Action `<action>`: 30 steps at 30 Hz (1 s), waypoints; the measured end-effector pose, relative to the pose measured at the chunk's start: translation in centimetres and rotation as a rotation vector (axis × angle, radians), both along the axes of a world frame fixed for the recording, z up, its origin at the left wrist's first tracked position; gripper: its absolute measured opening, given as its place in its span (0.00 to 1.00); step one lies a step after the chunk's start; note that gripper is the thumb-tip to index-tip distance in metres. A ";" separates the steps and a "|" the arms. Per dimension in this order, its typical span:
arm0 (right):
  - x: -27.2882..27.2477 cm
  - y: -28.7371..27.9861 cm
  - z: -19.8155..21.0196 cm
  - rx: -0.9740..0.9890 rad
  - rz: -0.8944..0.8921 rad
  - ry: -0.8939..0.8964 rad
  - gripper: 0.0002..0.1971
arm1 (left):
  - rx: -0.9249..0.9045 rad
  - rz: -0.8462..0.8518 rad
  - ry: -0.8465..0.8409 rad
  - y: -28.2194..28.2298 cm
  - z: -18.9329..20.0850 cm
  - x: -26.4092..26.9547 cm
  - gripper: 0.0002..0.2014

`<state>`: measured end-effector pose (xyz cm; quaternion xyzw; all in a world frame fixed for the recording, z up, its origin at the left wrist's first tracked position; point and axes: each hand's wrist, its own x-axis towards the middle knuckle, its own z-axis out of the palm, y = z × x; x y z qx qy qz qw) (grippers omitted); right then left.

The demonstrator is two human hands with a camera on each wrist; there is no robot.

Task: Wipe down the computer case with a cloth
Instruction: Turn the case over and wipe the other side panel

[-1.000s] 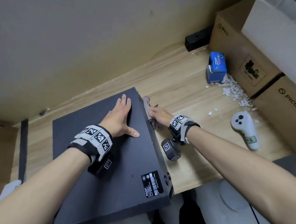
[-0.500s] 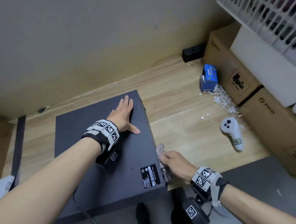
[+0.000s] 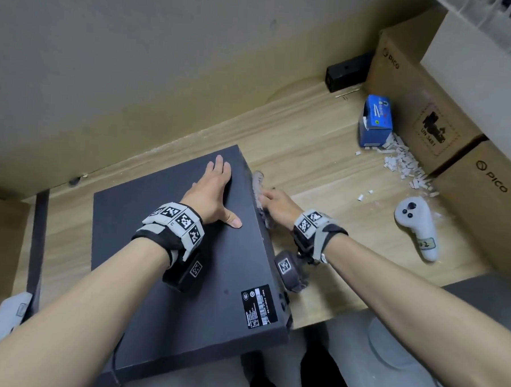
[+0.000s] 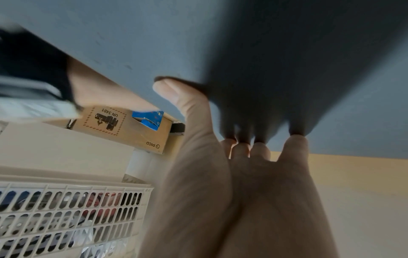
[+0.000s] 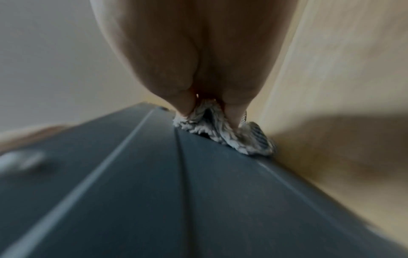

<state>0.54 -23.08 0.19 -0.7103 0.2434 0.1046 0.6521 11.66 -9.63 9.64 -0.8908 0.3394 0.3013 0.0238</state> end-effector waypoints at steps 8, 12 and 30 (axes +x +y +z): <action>-12.0 2.7 1.1 0.070 0.164 0.162 0.14 | -0.037 -0.030 0.004 0.8 1.5 -0.5 0.67; -14.2 1.5 2.7 0.133 0.050 0.172 0.14 | -0.153 0.029 -0.001 4.4 2.4 -1.4 0.56; -17.4 9.2 4.0 -0.343 -0.161 0.198 0.10 | -0.475 0.531 -0.146 28.6 1.7 -4.2 0.30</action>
